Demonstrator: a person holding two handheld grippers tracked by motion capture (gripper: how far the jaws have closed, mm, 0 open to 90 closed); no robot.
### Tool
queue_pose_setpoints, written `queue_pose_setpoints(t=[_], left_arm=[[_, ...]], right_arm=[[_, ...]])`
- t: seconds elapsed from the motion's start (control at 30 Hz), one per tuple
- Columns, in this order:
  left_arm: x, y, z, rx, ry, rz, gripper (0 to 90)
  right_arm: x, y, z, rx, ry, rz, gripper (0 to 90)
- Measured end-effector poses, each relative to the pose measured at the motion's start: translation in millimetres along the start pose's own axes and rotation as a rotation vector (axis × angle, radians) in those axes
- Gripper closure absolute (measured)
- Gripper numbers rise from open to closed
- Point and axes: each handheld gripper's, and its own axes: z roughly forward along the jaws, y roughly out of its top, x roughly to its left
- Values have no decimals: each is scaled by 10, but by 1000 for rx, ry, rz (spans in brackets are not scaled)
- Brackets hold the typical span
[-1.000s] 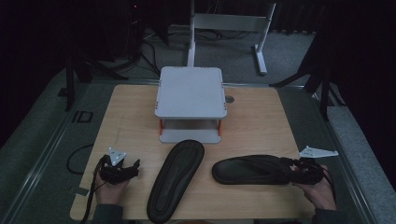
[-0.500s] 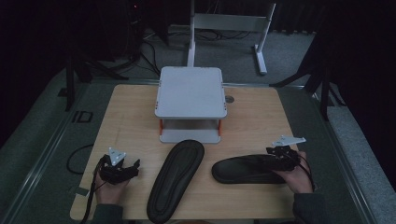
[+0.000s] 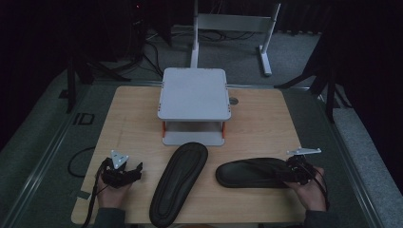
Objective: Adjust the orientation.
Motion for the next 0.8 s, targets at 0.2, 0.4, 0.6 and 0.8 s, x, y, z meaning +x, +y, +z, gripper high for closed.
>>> queue_pose_setpoints(t=[0.2, 0.4, 0.6, 0.8], left_arm=[[4, 0, 4, 1, 0, 0, 202], [8, 1, -4, -4, -1, -1, 203], [14, -1, -6, -2, 0, -4, 202], [12, -1, -15, -9, 2, -6, 202]], right_arm=[[94, 107, 135, 22, -7, -74, 551], [266, 273, 272, -30, 123, -322, 607], [362, 385, 299, -41, 87, -262, 309], [422, 298, 171, -3, -16, -128, 302]])
